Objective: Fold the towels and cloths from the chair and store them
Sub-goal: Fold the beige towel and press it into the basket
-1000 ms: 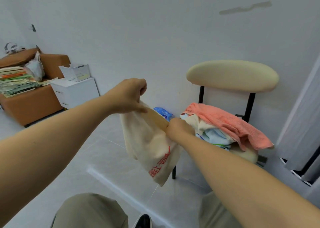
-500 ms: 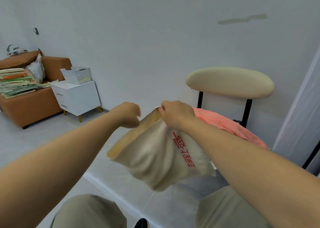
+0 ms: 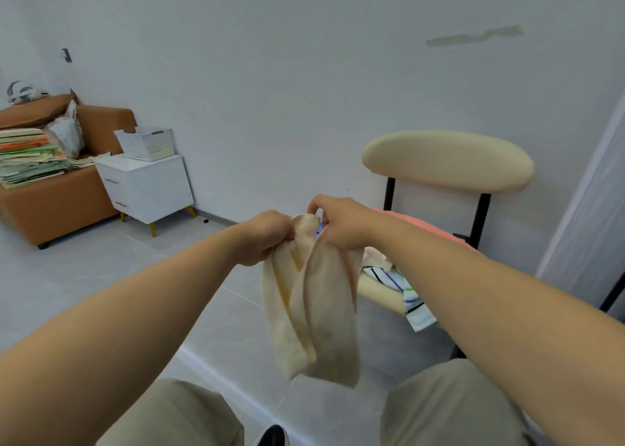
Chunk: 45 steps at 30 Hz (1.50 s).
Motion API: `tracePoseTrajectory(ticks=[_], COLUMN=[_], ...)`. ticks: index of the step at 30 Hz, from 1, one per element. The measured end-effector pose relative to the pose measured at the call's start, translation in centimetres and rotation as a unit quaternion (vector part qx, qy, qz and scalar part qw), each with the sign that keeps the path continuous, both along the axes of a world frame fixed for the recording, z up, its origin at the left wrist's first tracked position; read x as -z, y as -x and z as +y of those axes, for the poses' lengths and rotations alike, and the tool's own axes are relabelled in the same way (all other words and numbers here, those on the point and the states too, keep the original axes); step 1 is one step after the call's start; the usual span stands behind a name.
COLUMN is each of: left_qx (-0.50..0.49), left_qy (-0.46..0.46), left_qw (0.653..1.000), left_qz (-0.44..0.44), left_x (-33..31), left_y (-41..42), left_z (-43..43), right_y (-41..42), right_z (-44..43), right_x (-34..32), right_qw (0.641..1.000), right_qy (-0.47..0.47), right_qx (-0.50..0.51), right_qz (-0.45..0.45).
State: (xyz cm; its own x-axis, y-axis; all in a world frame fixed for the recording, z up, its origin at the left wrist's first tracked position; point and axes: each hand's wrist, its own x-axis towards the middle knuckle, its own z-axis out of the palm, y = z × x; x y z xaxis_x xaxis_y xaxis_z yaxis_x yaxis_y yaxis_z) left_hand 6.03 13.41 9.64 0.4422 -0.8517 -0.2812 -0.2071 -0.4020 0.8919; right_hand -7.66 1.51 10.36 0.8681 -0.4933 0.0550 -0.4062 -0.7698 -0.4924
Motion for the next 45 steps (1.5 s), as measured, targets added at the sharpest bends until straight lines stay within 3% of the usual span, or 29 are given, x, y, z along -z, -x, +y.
tracePoseTrajectory(ticks=[2, 5, 7, 9, 12, 17, 22, 29, 33, 40, 45], left_qx=[-0.008, -0.027, -0.078, -0.124, -0.16, -0.145, -0.124, -0.135, -0.148, -0.154, -0.14], left_qy=[-0.017, -0.015, 0.011, 0.033, 0.026, 0.047, 0.098, 0.183, 0.2, 0.197, 0.209], left_qw=[1.0, 0.999, 0.994, 0.986, 0.977, 0.976, 0.961, 0.965, 0.965, 0.968, 0.967], left_qz=[0.024, -0.023, -0.071, -0.106, -0.136, -0.155, -0.225, -0.127, -0.084, 0.012, 0.044], left_x=[-0.1, 0.0, 0.0, -0.1, -0.4, -0.5, 1.0, 4.3, 7.2, 11.5, 12.1], left_y=[-0.3, -1.2, -1.6, -2.3, -3.1, -3.6, -5.1, -7.5, -9.7, -14.0, -15.6], left_z=[0.1, 0.2, 0.4, 0.4, 0.7, 0.8, -1.1, -3.9, -4.5, -5.1, -4.9], right_y=[-0.2, -0.7, -0.9, -0.8, -0.9, -2.2, -4.1, -8.2, -11.4, -17.0, -19.0], right_z=[-0.6, -0.8, -0.5, 0.0, 1.0, 2.0, 0.5, -1.3, -3.0, -5.0, -5.2], right_x=[0.6, 1.4, 1.6, 1.5, 1.8, 3.0, 4.4, 7.2, 9.9, 15.1, 14.7], right_qw=[0.997, 0.974, 0.97, 0.979, 0.991, 0.959, 0.947, 0.912, 0.939, 0.949, 0.959], right_qy=[0.073, 0.224, 0.237, 0.177, 0.014, -0.167, -0.149, -0.274, -0.234, -0.199, -0.124], right_qx=[0.004, 0.022, 0.061, 0.09, 0.081, 0.091, 0.135, 0.081, 0.041, 0.049, 0.062], right_qz=[0.02, 0.037, 0.002, -0.035, -0.11, -0.21, -0.252, -0.295, -0.248, -0.238, -0.249])
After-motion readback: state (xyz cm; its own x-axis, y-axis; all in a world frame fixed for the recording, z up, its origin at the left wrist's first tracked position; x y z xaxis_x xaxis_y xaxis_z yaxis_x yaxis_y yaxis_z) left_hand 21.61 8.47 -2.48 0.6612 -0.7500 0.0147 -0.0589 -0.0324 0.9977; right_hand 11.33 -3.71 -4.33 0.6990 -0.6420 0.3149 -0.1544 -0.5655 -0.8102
